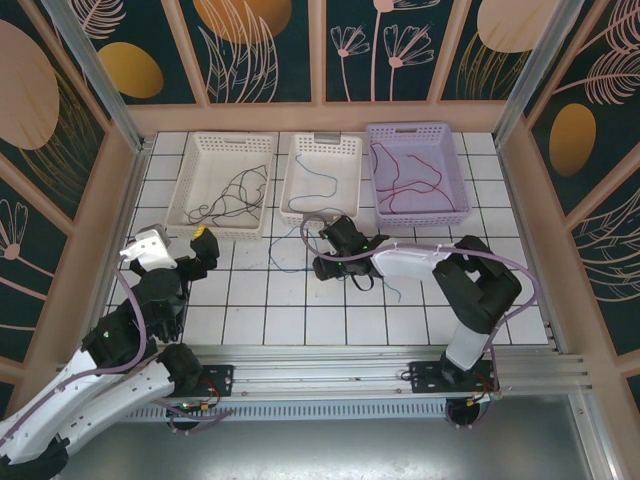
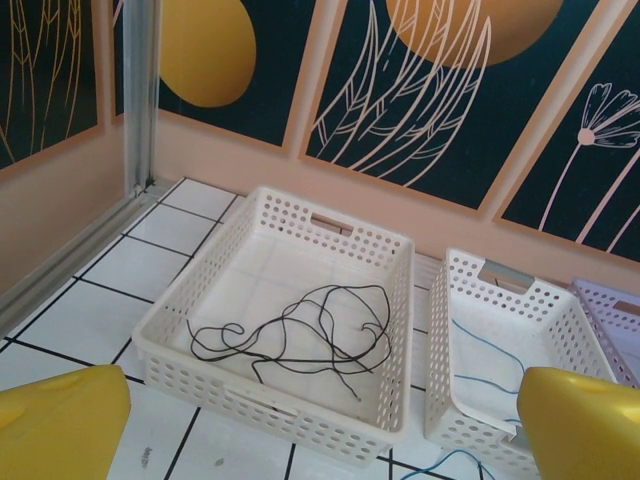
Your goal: Untangle the cables
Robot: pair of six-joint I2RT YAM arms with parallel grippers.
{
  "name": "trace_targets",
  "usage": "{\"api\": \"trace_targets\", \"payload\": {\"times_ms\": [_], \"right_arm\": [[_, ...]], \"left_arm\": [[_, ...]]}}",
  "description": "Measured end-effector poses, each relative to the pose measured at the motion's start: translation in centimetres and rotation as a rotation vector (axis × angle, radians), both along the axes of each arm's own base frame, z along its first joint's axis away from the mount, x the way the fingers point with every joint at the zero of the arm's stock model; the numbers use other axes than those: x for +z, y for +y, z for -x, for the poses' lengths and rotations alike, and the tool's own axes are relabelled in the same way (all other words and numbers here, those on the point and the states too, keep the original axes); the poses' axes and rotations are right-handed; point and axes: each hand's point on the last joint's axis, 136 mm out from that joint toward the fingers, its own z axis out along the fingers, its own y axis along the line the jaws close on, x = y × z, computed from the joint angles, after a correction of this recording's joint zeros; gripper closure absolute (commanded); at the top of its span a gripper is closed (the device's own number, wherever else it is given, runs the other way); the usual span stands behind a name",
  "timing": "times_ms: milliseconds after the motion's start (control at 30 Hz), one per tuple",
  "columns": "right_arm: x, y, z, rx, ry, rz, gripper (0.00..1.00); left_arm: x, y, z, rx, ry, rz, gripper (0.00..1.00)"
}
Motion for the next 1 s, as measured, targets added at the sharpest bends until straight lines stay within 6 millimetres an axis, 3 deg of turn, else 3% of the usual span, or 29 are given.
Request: {"api": "trace_targets", "payload": {"times_ms": [167, 933, 1000], "right_arm": [[-0.9, 0.5, -0.4, 0.006, 0.009, 0.014, 0.54], [-1.3, 0.2, -1.1, -0.003, 0.001, 0.013, 1.00], [-1.1, 0.3, -1.0, 0.000, 0.002, 0.007, 1.00]], "left_arm": [[-0.1, 0.0, 0.0, 0.004, 0.002, -0.004, 0.02], [-0.4, 0.2, -0.1, 0.021, 0.009, -0.020, 0.01], [-0.4, 0.2, -0.1, 0.021, 0.009, -0.020, 0.02]]}}
